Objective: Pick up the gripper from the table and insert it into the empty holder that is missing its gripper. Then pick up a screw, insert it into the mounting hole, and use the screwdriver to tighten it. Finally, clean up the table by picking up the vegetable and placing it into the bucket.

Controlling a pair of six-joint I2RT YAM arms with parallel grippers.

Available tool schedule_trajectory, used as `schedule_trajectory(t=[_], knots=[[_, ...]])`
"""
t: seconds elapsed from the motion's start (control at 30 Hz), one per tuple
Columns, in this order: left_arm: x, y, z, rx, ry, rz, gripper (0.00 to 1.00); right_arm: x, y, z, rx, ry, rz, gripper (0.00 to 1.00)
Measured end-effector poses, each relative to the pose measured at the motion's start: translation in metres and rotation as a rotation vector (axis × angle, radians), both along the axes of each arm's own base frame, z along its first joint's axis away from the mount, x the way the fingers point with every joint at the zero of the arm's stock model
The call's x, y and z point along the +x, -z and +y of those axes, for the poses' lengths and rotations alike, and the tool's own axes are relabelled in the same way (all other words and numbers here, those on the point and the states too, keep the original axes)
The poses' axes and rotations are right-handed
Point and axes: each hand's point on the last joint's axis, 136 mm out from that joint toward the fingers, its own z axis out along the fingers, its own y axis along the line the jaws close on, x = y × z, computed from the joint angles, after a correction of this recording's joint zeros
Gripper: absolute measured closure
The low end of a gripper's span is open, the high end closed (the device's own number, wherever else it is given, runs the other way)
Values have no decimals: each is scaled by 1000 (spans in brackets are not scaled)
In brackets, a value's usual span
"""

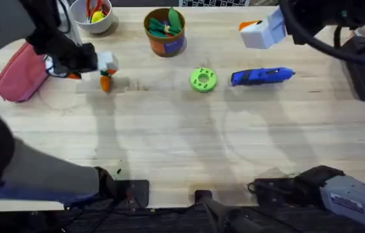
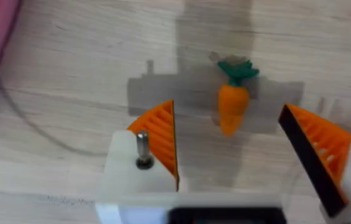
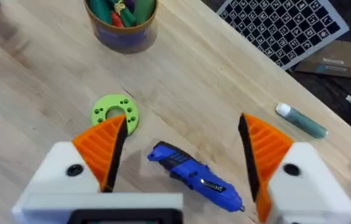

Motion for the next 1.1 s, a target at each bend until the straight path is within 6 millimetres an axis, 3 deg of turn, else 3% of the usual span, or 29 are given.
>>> schedule_trajectory(t=[0.23, 0.43, 0.5, 0.67, 0.7, 1.1], knots=[[1, 41, 2, -8, 16, 90, 4, 0, 0, 0, 0, 0, 0, 9], [12, 46, 1, 11, 38, 67, 114, 0, 0, 0, 0, 0, -1, 9], [14, 46, -4, 11, 60, 67, 227, 0, 0, 0, 0, 0, 1, 9], [20, 45, -17, 11, 109, 57, 948, 0, 0, 0, 0, 0, 1, 8], [20, 45, -18, 9, 109, 61, 978, 0, 0, 0, -1, 0, 2, 9], [13, 45, -17, -2, 102, 88, 982, -1, 2, -1, -3, 0, 8, 9]])
